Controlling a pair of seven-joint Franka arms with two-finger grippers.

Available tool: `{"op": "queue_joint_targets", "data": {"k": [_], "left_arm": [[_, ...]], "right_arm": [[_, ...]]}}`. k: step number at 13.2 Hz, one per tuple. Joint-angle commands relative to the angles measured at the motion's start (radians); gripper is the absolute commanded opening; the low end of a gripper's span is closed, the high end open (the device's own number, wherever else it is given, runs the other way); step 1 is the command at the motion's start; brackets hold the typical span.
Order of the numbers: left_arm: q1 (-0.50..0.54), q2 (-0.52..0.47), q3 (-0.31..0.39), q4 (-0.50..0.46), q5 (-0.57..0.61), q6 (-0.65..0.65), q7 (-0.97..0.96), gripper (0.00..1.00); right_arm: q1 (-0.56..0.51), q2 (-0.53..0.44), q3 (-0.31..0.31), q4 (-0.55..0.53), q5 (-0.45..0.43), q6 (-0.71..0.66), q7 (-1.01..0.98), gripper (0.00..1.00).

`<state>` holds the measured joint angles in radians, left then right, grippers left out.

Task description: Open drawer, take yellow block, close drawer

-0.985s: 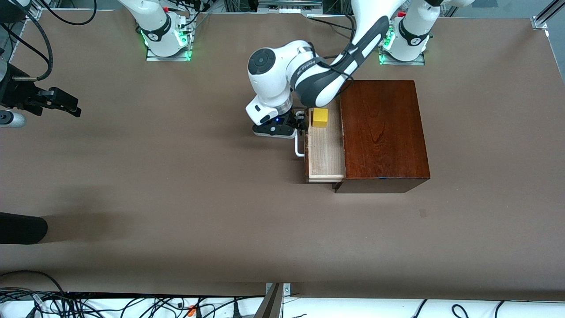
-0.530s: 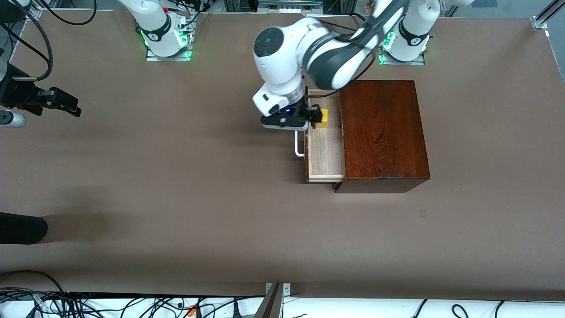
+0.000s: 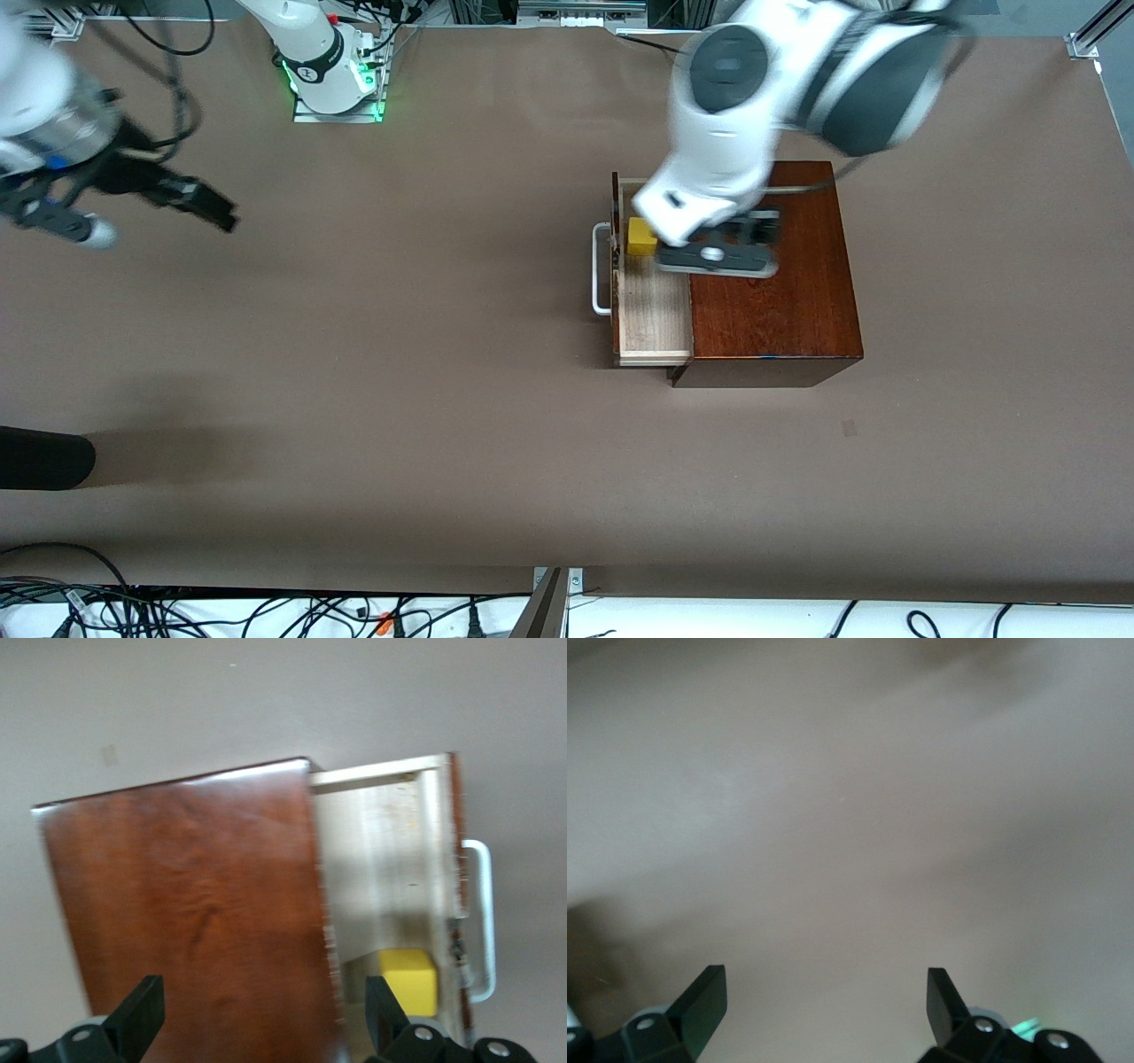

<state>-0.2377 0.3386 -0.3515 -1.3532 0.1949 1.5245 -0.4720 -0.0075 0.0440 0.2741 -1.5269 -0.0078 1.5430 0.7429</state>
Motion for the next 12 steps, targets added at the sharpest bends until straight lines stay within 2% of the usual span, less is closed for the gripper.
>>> {"op": "queue_joint_targets", "data": {"k": [1, 3, 4, 5, 6, 7, 11, 12], "left_arm": [[0.133, -0.062, -0.011, -0.004, -0.063, -0.046, 0.098, 1.00], [0.208, -0.088, -0.001, -0.003, -0.089, -0.055, 0.139, 1.00], [0.213, -0.125, 0.023, -0.012, -0.121, -0.052, 0.185, 1.00], [0.218, -0.142, 0.064, -0.020, -0.135, -0.052, 0.234, 1.00], [0.204, -0.176, 0.141, -0.038, -0.165, -0.052, 0.303, 1.00], [0.199, -0.216, 0.194, -0.088, -0.187, -0.040, 0.367, 1.00], [0.196, -0.328, 0.298, -0.231, -0.193, 0.035, 0.417, 1.00], [0.196, -0.343, 0.315, -0.262, -0.193, 0.067, 0.415, 1.00]], "right_arm": [[-0.009, -0.003, 0.146, 0.008, 0.008, -0.004, 0.417, 1.00], [0.026, 0.031, 0.229, 0.011, 0.006, 0.023, 0.690, 1.00], [0.068, 0.049, 0.244, 0.011, 0.006, 0.063, 0.843, 1.00], [0.128, 0.068, 0.246, 0.010, 0.005, 0.115, 0.991, 1.00], [0.191, 0.097, 0.244, 0.011, -0.001, 0.167, 1.124, 1.00], [0.237, 0.127, 0.244, 0.017, -0.004, 0.199, 1.233, 1.00], [0.389, 0.304, 0.241, 0.134, -0.011, 0.273, 1.620, 1.00], [0.426, 0.341, 0.240, 0.157, -0.047, 0.287, 1.695, 1.00]]}}
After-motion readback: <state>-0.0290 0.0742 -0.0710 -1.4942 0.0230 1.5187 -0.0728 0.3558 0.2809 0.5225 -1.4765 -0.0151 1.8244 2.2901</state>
